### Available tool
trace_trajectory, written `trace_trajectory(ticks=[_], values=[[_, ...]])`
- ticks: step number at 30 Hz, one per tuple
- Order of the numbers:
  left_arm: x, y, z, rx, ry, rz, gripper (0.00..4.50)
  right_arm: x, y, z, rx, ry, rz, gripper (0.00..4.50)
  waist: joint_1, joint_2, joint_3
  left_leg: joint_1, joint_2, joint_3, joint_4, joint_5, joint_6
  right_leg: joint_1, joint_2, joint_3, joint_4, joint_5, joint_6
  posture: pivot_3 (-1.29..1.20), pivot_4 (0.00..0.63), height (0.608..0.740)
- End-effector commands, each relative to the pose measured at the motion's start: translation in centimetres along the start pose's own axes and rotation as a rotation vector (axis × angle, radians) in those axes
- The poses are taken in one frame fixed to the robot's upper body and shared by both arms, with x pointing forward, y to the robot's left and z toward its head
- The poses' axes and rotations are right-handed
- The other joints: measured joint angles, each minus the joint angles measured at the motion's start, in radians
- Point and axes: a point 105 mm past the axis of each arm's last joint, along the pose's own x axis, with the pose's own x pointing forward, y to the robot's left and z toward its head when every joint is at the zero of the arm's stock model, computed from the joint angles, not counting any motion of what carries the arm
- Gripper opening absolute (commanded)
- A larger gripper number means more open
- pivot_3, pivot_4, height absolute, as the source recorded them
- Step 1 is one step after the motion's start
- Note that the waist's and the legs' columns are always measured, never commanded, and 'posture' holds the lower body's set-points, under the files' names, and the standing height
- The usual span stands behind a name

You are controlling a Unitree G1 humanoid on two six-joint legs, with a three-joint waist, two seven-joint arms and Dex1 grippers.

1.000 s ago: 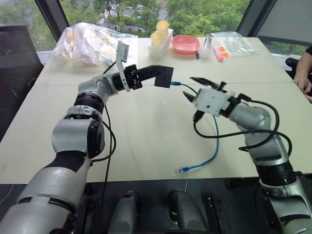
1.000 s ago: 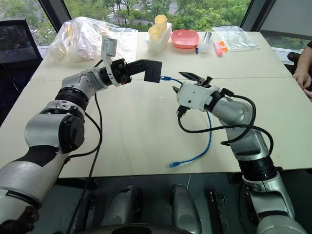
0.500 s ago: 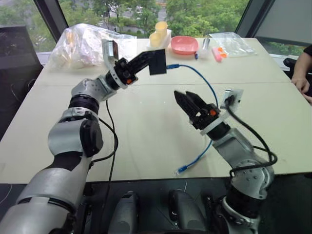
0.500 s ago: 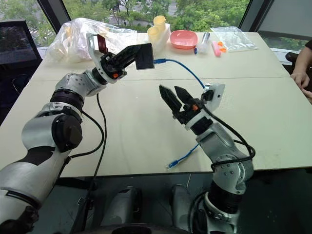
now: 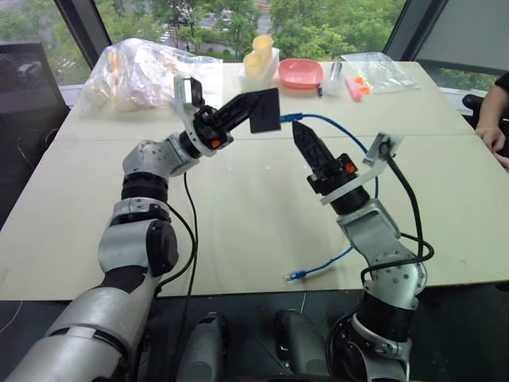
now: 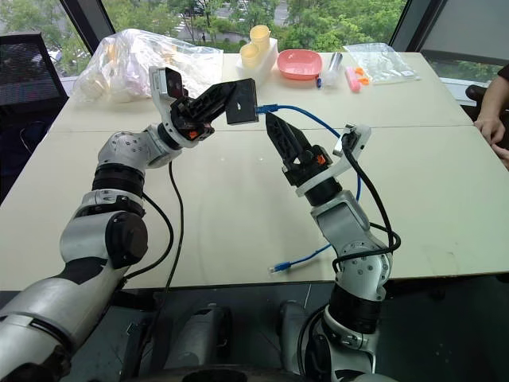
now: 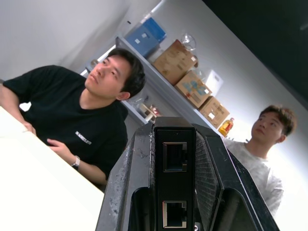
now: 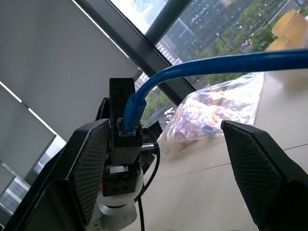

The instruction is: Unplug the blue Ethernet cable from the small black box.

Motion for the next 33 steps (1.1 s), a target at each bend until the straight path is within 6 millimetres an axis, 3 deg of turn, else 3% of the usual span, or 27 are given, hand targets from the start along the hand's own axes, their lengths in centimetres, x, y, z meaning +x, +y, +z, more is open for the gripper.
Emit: trace_trajectory(ticks=[1, 21, 24, 29, 30, 33], values=[[0.65, -0.95, 0.34, 0.025, 0.003, -0.043, 0.54, 0.53, 1.31, 0.28, 0.003, -0.015, 0.066, 3.83, 0.0, 0.0, 0.0, 0.0, 0.0, 0.0, 0.0, 0.0, 0.0, 0.0, 0.0, 0.0, 0.0, 0.0, 0.0, 0.0, 0.15, 0.74], [0.78, -1.19, -0.59, 0.005, 0.023, -0.059, 0.54, 1.15, 1.61, 0.08, 0.001, -0.025, 0.079, 3.83, 0.001, 0.0, 0.0, 0.0, 0.0, 0.0, 0.0, 0.0, 0.0, 0.0, 0.0, 0.0, 0.0, 0.0, 0.0, 0.0, 0.15, 0.74], [0.76, -1.15, -0.57, 0.006, 0.021, -0.057, 0.54, 1.22, 1.65, 0.1, 0.0, -0.028, 0.081, 2.9, 0.001, 0.0, 0.0, 0.0, 0.0, 0.0, 0.0, 0.0, 0.0, 0.0, 0.0, 0.0, 0.0, 0.0, 0.0, 0.0, 0.15, 0.74], [0.67, -1.1, -0.55, 0.008, 0.019, -0.053, 0.54, 1.31, 1.94, -0.06, -0.004, -0.022, 0.097, 0.35, 0.0, 0.0, 0.0, 0.0, 0.0, 0.0, 0.0, 0.0, 0.0, 0.0, 0.0, 0.0, 0.0, 0.0, 0.0, 0.0, 0.15, 0.74], [0.66, -1.08, -0.53, 0.008, 0.018, -0.053, 0.54, 1.33, 1.93, -0.11, -0.004, -0.02, 0.097, 0.12, 0.001, 0.0, 0.0, 0.0, 0.0, 0.0, 0.0, 0.0, 0.0, 0.0, 0.0, 0.0, 0.0, 0.0, 0.0, 0.0, 0.15, 0.74], [0.62, -1.05, -0.46, 0.01, 0.013, -0.05, 0.54, 1.36, 1.84, -0.44, -0.012, -0.006, 0.093, 0.12, 0.001, 0.0, 0.0, 0.0, 0.0, 0.0, 0.0, 0.0, 0.0, 0.0, 0.0, 0.0, 0.0, 0.0, 0.0, 0.0, 0.15, 0.74]])
